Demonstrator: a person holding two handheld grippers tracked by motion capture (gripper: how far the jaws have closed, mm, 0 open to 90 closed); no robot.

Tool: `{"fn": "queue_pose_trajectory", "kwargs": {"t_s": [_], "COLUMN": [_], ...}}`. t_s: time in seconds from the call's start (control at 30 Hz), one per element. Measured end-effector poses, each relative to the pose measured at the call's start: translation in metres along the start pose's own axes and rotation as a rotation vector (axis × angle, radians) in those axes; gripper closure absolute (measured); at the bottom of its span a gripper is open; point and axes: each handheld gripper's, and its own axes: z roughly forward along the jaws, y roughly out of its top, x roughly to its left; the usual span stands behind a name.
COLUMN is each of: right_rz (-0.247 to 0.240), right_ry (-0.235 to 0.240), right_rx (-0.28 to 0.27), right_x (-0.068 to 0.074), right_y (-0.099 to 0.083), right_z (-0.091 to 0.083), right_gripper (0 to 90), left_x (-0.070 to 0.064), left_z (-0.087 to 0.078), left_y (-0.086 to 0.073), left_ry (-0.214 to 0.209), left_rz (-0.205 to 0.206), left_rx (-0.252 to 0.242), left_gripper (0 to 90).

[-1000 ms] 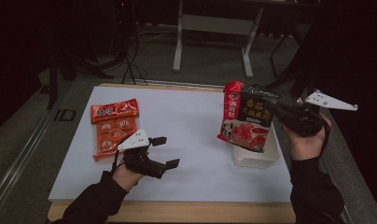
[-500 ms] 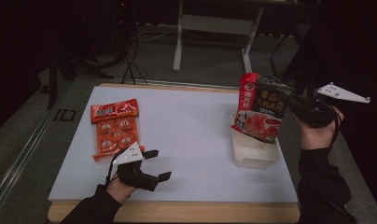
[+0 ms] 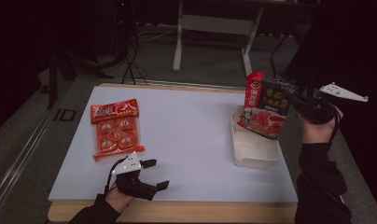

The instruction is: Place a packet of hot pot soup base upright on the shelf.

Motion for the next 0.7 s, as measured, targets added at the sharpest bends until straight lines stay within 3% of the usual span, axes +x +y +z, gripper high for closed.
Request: {"fn": "queue_pose_trajectory", "kwargs": {"t_s": [0.37, 0.7], "right_rz": [-0.015, -0.036], "right_ry": [0.008, -0.01], "right_rx": [0.027, 0.054], "right_x": [-0.013, -0.017], "right_y": [-0.013, -0.027], "right_z": [0.032, 0.051], "right_gripper": [77.5, 77.1], "left_x": [-0.001, 0.002], "left_z": [0.004, 0.004], "left_y": [-0.002, -0.003], "left_ry": [-0.008, -0.011], "left_rz": [0.009, 0.0], "left_rx": [0.004, 0.008], "left_gripper": [7.4, 7.4]}}
